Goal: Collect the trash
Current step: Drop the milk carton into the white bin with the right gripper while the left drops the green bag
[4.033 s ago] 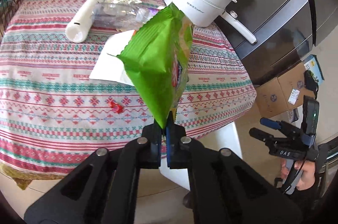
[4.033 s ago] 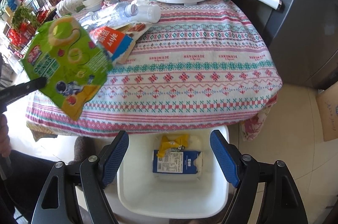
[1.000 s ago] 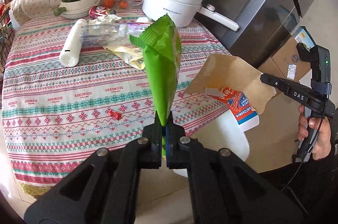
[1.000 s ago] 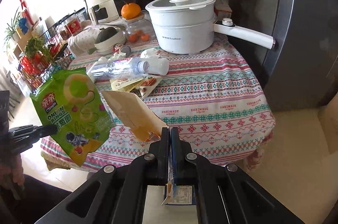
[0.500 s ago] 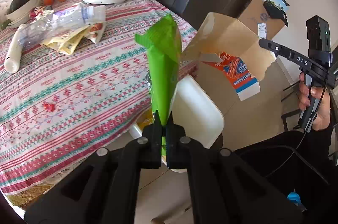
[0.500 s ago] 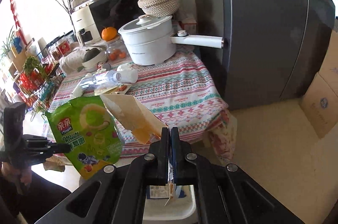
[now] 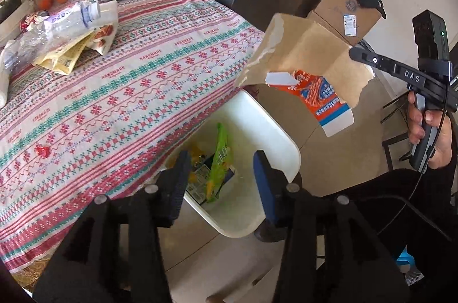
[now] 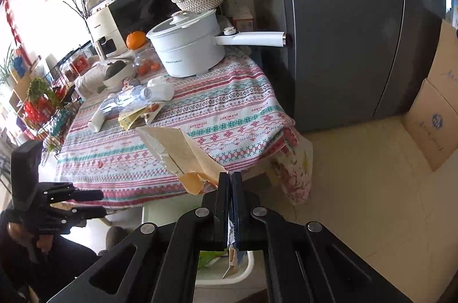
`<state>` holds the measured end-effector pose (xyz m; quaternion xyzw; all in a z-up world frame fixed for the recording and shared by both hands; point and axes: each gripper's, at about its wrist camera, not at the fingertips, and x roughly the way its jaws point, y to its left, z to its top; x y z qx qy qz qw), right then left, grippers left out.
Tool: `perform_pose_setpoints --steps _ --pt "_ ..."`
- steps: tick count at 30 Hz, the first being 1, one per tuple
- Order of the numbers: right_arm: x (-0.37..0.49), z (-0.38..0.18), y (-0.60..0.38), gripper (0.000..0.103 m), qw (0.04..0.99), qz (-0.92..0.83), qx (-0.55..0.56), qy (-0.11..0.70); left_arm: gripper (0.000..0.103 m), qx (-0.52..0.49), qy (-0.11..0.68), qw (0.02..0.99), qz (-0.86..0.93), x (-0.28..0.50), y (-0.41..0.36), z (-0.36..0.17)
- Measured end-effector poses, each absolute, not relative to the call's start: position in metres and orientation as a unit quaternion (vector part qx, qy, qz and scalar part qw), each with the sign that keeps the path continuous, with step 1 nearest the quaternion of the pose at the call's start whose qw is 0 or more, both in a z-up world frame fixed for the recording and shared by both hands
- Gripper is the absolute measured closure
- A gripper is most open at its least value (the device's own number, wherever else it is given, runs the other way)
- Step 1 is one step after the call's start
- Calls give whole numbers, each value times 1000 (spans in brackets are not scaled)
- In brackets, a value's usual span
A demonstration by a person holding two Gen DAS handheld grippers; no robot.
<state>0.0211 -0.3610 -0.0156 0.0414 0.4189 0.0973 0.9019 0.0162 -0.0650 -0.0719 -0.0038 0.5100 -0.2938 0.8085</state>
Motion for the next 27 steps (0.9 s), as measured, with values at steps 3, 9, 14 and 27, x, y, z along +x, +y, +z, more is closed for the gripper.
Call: perform_pose_setpoints --steps 3,9,14,27 --pt "21 -20 -356 100 898 105 40 426 44 -4 501 823 -266 22 -50 -67" --pt "24 -35 -333 100 881 133 32 453 30 -13 509 834 -212 37 -18 -70" --pt "28 -57 -309 100 861 148 20 486 24 -15 516 840 -169 44 7 -73" --pt "32 -59 -284 31 860 155 8 487 9 -20 510 849 -138 49 32 -71"
